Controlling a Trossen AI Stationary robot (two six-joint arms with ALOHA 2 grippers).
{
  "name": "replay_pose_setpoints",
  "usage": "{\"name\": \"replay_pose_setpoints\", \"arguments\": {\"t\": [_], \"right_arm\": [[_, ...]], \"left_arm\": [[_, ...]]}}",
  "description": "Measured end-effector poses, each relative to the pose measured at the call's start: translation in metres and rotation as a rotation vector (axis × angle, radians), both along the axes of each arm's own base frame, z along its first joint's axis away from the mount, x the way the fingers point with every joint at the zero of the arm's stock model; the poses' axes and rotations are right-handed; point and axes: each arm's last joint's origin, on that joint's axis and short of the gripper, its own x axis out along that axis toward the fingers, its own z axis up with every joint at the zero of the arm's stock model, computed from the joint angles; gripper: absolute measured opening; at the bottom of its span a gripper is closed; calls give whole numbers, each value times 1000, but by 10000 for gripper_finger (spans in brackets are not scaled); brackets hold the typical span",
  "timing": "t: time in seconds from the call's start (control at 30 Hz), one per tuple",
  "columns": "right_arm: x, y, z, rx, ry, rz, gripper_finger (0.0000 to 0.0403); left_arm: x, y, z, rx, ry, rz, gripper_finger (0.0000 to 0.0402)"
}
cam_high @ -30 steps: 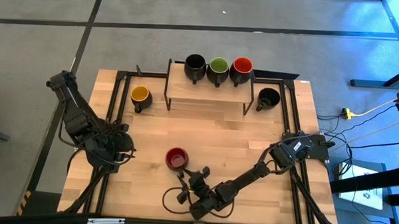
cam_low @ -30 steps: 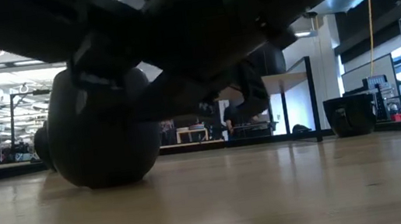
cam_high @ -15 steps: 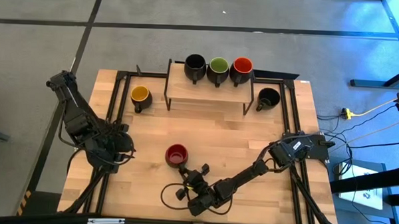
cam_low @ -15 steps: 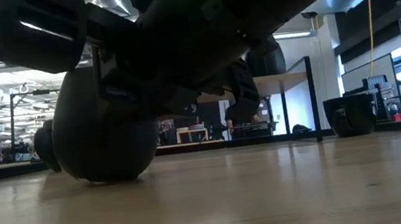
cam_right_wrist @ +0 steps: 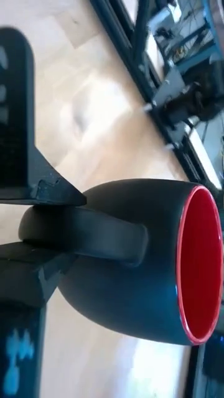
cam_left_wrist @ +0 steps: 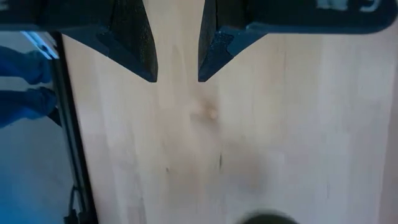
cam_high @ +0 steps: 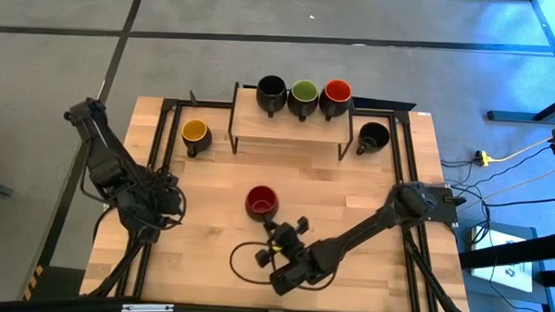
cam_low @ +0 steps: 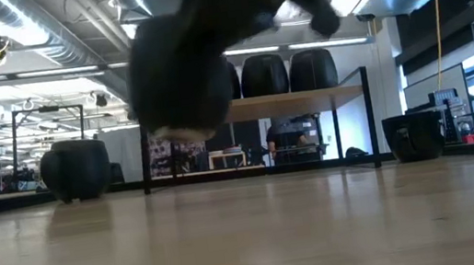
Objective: Place coffee mugs
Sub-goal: Put the red mug on the shelf
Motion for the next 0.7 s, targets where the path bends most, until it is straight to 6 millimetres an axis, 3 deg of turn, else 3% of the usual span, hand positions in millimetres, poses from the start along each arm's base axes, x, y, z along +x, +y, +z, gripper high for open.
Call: {"name": "replay_pose_setpoints", "arguments": {"t": [0.17, 0.4, 0.53, 0.7], "right_arm": [[-29, -18, 41, 12, 38, -73, 43], [-77, -47, 81, 1, 109, -216, 43], [-105, -64, 92, -20, 118, -264, 43], [-143, -89, 96, -35, 11, -281, 43]], "left_arm": [[-5, 6, 5, -33, -24, 0, 110], [-9, 17, 13, -16, -144, 68, 110], [-9, 20, 14, 29, -207, 121, 110], [-7, 22, 16, 88, -280, 185, 110]]}}
